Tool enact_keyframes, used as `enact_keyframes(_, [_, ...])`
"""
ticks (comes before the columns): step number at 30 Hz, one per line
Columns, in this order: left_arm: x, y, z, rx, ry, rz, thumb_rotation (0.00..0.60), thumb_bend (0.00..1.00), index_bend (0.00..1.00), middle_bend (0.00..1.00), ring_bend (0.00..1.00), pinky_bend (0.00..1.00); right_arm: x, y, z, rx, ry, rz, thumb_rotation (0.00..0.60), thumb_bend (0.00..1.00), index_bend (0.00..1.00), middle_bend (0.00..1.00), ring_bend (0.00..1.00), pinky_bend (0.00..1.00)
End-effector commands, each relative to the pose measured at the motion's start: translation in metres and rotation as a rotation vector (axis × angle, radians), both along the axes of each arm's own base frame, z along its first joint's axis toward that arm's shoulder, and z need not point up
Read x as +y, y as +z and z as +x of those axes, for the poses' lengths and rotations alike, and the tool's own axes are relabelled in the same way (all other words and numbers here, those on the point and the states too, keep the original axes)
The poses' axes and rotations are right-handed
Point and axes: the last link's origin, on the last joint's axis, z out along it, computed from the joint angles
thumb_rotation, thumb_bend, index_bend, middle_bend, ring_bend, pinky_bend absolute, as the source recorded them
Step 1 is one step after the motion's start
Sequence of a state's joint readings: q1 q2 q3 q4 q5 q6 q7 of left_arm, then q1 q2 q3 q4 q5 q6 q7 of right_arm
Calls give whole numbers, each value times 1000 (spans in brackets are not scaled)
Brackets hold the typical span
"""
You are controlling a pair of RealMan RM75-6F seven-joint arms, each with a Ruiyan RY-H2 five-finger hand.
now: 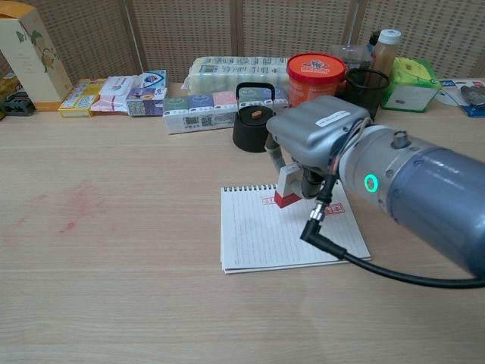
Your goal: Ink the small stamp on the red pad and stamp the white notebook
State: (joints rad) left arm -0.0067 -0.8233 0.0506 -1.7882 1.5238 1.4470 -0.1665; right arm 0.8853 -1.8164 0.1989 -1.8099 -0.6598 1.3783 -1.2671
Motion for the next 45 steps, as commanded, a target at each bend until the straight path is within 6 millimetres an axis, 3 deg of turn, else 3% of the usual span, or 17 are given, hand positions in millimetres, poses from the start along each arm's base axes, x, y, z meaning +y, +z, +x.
enact_keyframes(1, [0,0,0,-1,1,0,600,0,0,0,0,9,0,-12,4,12,7,10,600,493,591,1000,1000,1000])
enact_keyframes(11, [1,1,-2,-6,9,3,600,0,0,0,0,9,-7,-29,11,26,0,16,600,492,590,1000,1000,1000])
enact_keyframes(19, [2,0,-2,-3,12,1,600,0,0,0,0,9,-11,-42,4,34,-25,30,600,492,591,1000,1000,1000])
enact_keyframes(45, [3,0,-3,-5,16,-3,600,0,0,0,0,9,-15,-56,-12,32,-43,48,600,494,594,1000,1000,1000])
